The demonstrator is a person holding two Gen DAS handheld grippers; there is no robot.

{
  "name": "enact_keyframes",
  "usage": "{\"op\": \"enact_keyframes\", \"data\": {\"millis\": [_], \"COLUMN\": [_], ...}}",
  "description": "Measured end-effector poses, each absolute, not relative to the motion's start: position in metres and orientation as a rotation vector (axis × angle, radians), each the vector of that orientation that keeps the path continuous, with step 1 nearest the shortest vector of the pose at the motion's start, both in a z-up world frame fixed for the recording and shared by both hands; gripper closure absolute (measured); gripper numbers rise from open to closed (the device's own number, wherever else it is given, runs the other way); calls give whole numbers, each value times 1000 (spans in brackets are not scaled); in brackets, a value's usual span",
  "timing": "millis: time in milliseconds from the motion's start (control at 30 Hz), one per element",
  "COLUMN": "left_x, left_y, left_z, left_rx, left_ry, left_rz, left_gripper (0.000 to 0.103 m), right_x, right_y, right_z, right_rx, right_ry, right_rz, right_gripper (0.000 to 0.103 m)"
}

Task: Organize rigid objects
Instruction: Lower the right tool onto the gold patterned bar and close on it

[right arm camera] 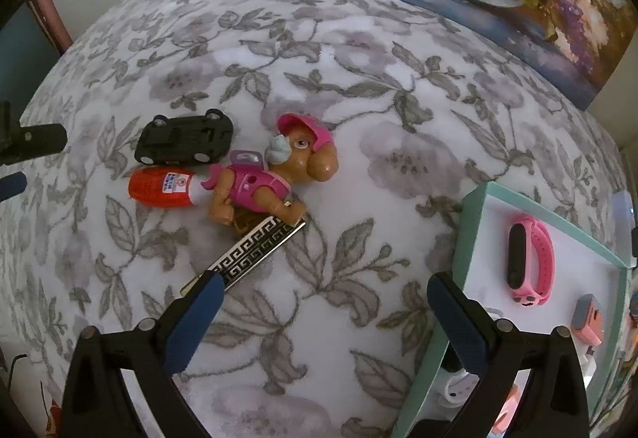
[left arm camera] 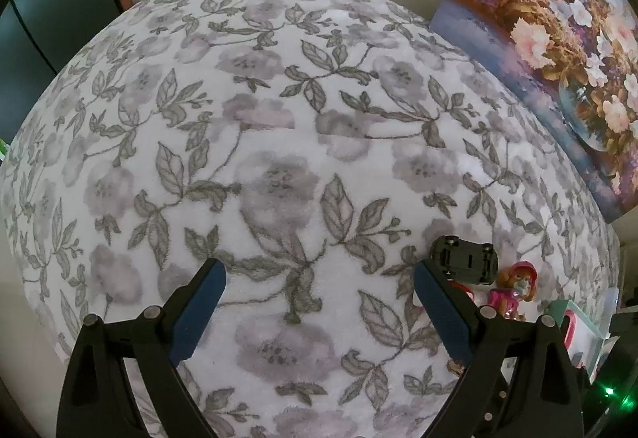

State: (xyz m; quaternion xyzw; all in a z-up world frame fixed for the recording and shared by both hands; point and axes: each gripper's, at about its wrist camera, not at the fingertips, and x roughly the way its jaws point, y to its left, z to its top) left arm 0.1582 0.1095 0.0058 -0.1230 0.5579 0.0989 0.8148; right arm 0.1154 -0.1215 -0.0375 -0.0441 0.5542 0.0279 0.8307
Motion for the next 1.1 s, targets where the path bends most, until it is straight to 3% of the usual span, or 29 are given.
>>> {"op": "enact_keyframes", "data": {"millis": [667, 1100], "left_x": [157, 156], "left_y": [114, 117], "left_z": [4, 3], "left_rx": [-308, -320], "left_ry": [1186, 1180], "left_rz": [217, 227], "left_gripper": [8, 8], "right_x": [94, 113], "right_y": [-96, -85], "right_z": [-36, -49], "right_rx": [-274, -176], "right_ry": [1206, 1160], "right_rz": [153, 213], "right_gripper": [0, 0]}}
